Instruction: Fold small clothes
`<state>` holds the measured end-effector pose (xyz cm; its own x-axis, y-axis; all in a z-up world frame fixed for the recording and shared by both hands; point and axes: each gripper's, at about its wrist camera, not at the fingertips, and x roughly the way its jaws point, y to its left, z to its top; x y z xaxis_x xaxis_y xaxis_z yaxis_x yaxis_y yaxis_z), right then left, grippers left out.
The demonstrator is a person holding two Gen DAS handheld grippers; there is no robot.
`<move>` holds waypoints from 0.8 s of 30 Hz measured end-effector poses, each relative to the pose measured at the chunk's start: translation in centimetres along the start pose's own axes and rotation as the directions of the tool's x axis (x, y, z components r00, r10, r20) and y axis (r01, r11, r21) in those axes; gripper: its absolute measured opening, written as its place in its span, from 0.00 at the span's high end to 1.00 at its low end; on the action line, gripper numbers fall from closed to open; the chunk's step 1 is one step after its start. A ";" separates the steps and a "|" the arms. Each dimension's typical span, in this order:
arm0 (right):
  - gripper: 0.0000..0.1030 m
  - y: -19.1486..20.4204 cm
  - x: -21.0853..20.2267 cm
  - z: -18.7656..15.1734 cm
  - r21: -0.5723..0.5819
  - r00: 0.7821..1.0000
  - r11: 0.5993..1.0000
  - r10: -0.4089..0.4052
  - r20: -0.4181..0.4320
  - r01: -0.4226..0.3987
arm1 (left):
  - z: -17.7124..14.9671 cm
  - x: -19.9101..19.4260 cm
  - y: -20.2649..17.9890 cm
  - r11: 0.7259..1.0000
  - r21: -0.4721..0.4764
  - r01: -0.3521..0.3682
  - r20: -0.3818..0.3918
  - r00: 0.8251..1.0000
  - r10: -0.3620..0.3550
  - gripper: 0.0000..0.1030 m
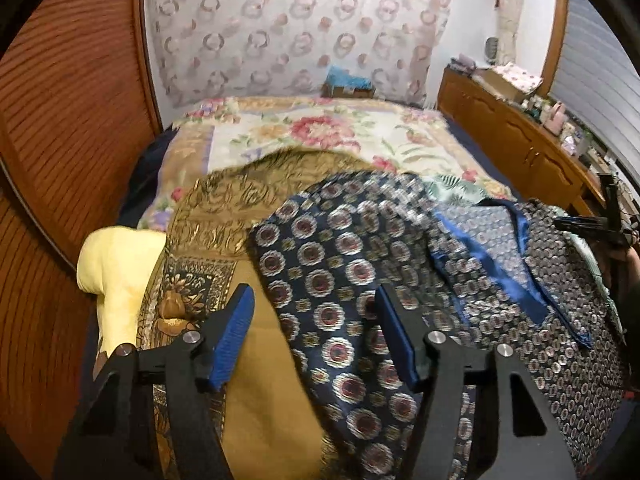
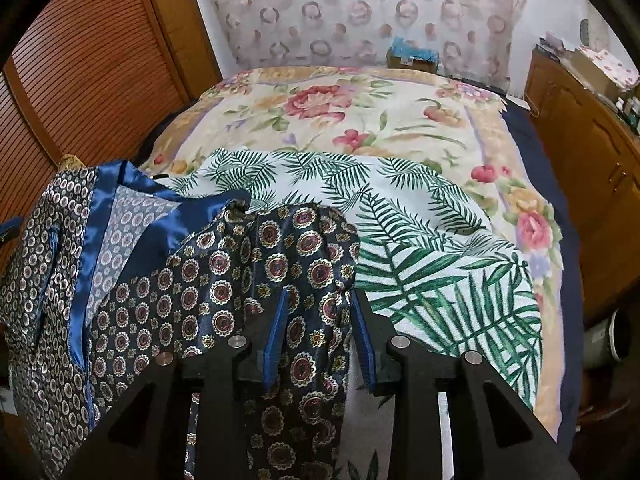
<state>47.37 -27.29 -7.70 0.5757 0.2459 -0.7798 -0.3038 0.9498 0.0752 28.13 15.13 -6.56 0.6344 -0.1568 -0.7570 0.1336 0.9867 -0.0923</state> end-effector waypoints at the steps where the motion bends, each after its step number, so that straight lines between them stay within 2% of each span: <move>1: 0.67 0.3 0.1 0.1 -0.005 1.000 1.000 -0.005 -0.002 0.005 | 0.0 0.8 0.2 1.000 -0.005 -0.002 -0.027 1.000 0.002 0.38; 5: 0.66 1.4 0.0 0.2 -0.029 0.999 0.999 -0.038 0.003 0.039 | -0.2 1.8 0.2 1.000 -0.003 0.001 -0.055 0.998 -0.001 0.38; 7: 0.66 1.8 0.0 0.2 -0.033 0.999 0.998 -0.050 0.006 0.050 | -0.4 1.8 0.0 1.000 0.006 0.010 -0.046 0.999 -0.010 0.46; 9: 0.66 2.3 0.0 -0.1 -0.048 0.998 0.997 -0.067 0.011 0.067 | -0.5 1.7 -0.2 1.000 0.018 0.009 -0.042 0.999 -0.008 0.61; 13: 0.66 3.2 0.0 -0.4 -0.083 0.994 0.991 -0.105 0.021 0.107 | -0.6 1.7 -0.9 0.999 0.053 -0.008 -0.034 0.999 0.010 0.79; 14: 0.66 3.3 0.0 -0.4 -0.086 0.994 0.990 -0.106 0.022 0.108 | -0.5 1.7 -1.0 0.998 0.058 -0.010 -0.031 0.999 0.012 0.89; 15: 0.68 3.4 0.0 -0.5 -0.089 0.994 0.990 -0.105 0.023 0.107 | -0.5 1.6 -1.2 0.998 0.066 -0.014 -0.028 0.999 0.015 0.94; 16: 0.79 3.5 0.0 -0.6 -0.096 0.995 0.990 -0.099 0.025 0.101 | -0.5 1.4 -1.5 0.997 0.074 -0.019 -0.020 1.000 0.020 0.95; 18: 0.91 3.7 0.0 -0.7 -0.112 0.995 0.989 -0.095 0.025 0.097 | -0.4 0.6 -2.2 0.995 0.097 -0.028 0.012 1.000 0.027 0.97; 21: 0.97 4.0 -0.4 -1.0 -0.114 0.997 0.990 -0.078 0.021 0.080 | -0.1 -1.5 -3.2 0.993 0.113 -0.018 0.087 0.996 0.008 0.97; 24: 0.97 5.1 -2.1 -1.5 -0.137 0.994 0.987 -0.071 0.081 0.082 | 0.0 -4.0 -4.3 0.992 0.124 0.003 0.152 0.988 -0.022 0.98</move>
<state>43.52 -23.25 -6.62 0.6552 0.1928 -0.7304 -0.3569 0.9312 -0.0743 25.04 11.53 -3.15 0.7397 -0.1830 -0.6476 0.2286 0.9734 -0.0141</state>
